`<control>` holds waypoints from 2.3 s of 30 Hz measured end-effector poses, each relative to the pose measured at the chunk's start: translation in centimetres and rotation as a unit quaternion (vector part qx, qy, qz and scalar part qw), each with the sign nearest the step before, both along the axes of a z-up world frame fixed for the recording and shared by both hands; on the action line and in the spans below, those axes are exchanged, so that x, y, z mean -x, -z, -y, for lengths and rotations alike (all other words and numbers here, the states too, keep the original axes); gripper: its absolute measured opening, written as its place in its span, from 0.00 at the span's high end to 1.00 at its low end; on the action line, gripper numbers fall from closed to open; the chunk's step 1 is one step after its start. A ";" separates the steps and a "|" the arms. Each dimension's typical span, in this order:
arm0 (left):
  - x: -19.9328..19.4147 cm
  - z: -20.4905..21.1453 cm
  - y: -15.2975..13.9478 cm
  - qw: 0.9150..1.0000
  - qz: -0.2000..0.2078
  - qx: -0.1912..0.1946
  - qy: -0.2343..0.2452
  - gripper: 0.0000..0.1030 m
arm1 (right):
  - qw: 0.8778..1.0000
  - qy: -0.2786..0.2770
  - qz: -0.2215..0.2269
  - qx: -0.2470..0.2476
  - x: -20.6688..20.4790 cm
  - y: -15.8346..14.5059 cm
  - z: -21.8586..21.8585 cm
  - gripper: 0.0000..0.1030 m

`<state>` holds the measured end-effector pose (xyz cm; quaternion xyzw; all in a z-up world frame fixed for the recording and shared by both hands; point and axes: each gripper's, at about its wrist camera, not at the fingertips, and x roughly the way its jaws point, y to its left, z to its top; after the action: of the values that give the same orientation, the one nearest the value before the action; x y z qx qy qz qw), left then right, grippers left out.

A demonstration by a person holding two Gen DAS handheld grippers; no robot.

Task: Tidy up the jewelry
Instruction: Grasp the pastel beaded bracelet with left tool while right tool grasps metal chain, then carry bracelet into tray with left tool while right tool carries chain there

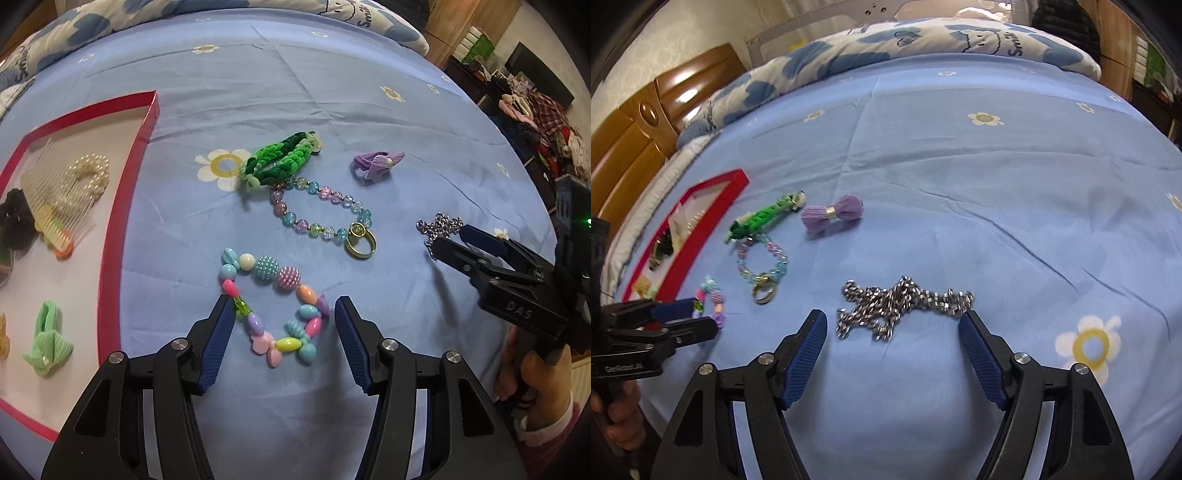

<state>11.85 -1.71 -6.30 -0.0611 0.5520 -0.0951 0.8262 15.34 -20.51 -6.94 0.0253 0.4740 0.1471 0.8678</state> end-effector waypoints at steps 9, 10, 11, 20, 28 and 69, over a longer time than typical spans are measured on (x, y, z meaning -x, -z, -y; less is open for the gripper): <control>0.2 0.3 0.2 1.000 0.016 -0.003 0.018 0.91 | 1.000 0.000 0.010 0.023 0.2 0.3 -0.5 0.76; 0.3 0.3 0.1 1.000 0.017 0.001 0.018 0.92 | 1.000 0.002 0.008 0.017 0.1 0.2 -0.4 0.77; 0.4 0.3 0.0 1.000 0.017 0.005 0.019 0.92 | 1.000 0.005 0.006 0.009 0.1 0.2 -0.1 0.82; 2.0 -0.5 -2.1 0.999 0.033 0.027 0.013 0.93 | 0.997 0.005 0.007 -0.075 1.8 -2.0 0.3 0.88; 3.2 -2.3 -4.6 0.998 0.059 0.036 -0.007 0.93 | 0.994 -0.019 0.029 -0.099 2.9 -4.9 -1.4 0.88; 6.8 -20.0 -7.4 0.976 0.086 0.058 -0.190 0.93 | 0.965 -0.208 0.045 -0.154 3.7 -10.0 -20.5 0.88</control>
<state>5.06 18.26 1.12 -0.2042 0.4506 0.0264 0.8686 11.66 0.03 3.11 0.0524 0.4007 0.3965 0.8243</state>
